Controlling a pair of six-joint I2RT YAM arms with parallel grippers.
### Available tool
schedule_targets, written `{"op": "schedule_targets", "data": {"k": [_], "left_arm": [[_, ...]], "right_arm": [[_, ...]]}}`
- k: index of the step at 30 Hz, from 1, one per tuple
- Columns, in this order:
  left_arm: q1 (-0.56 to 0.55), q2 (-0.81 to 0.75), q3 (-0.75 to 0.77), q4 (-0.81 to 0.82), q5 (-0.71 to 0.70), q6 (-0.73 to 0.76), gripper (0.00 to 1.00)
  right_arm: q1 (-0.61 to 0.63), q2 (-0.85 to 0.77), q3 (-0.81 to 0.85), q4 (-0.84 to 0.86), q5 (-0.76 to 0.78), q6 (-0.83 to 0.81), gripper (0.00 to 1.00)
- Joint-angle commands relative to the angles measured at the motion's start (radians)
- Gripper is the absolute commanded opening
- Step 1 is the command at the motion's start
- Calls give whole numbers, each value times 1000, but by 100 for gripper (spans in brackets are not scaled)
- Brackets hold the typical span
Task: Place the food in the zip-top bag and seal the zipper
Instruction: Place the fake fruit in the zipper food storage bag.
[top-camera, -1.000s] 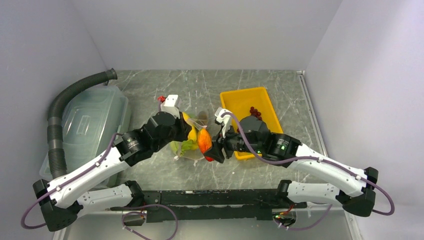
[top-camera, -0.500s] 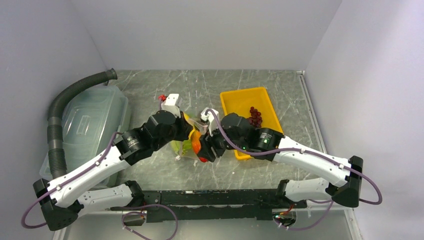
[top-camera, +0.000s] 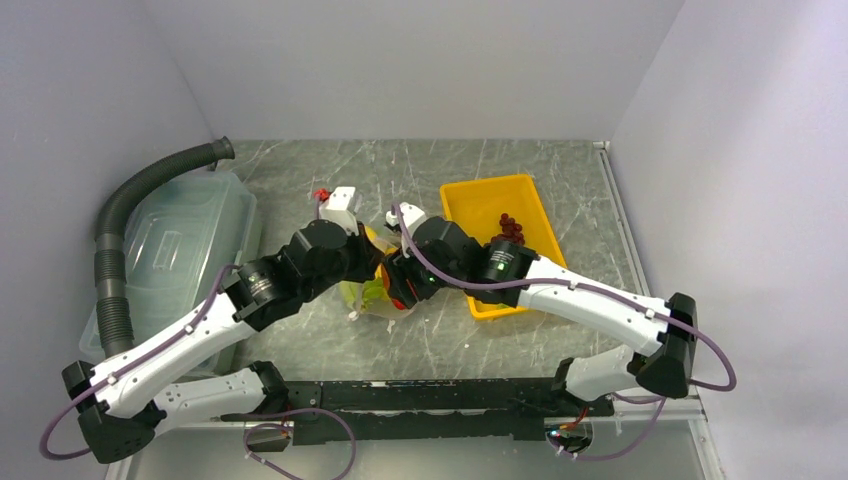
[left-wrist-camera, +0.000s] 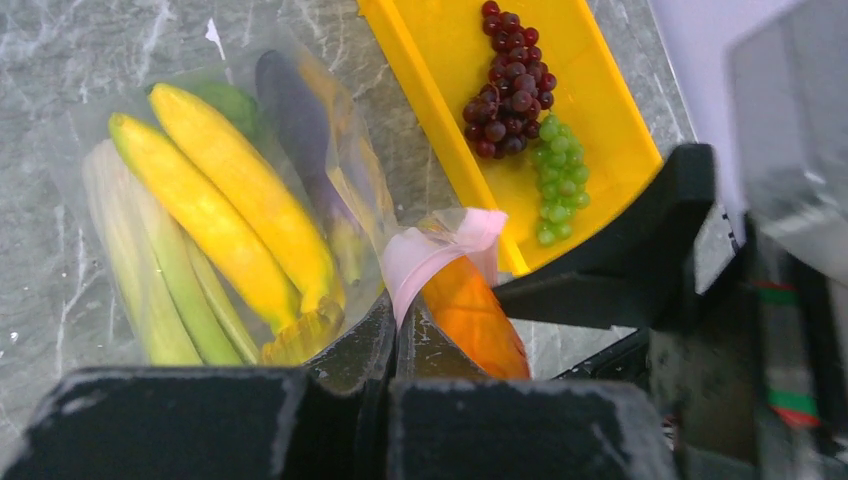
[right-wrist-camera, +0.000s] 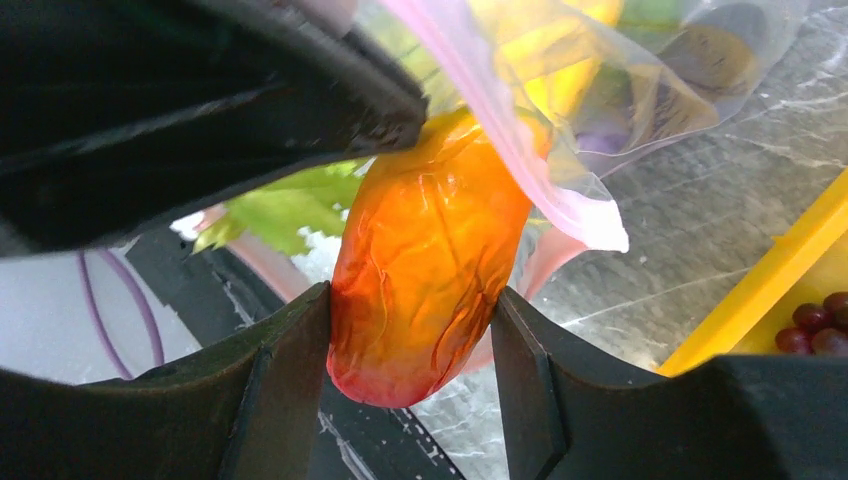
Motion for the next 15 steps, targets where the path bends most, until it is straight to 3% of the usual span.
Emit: {"op": "schedule_targets", "data": {"k": [1, 6, 10, 15], "left_arm": [[-3, -37, 65, 21, 34, -12, 0], [-2, -51, 73, 8, 35, -11, 0], [-2, -55, 74, -1, 34, -9, 0], [-2, -69, 62, -4, 23, -6, 0]], "right_arm": [[-10, 21, 72, 14, 78, 38, 9], [-33, 78, 135, -6, 107, 56, 15], [-46, 106, 181, -10, 131, 61, 31], [-56, 129, 203, -4, 143, 69, 61]]}}
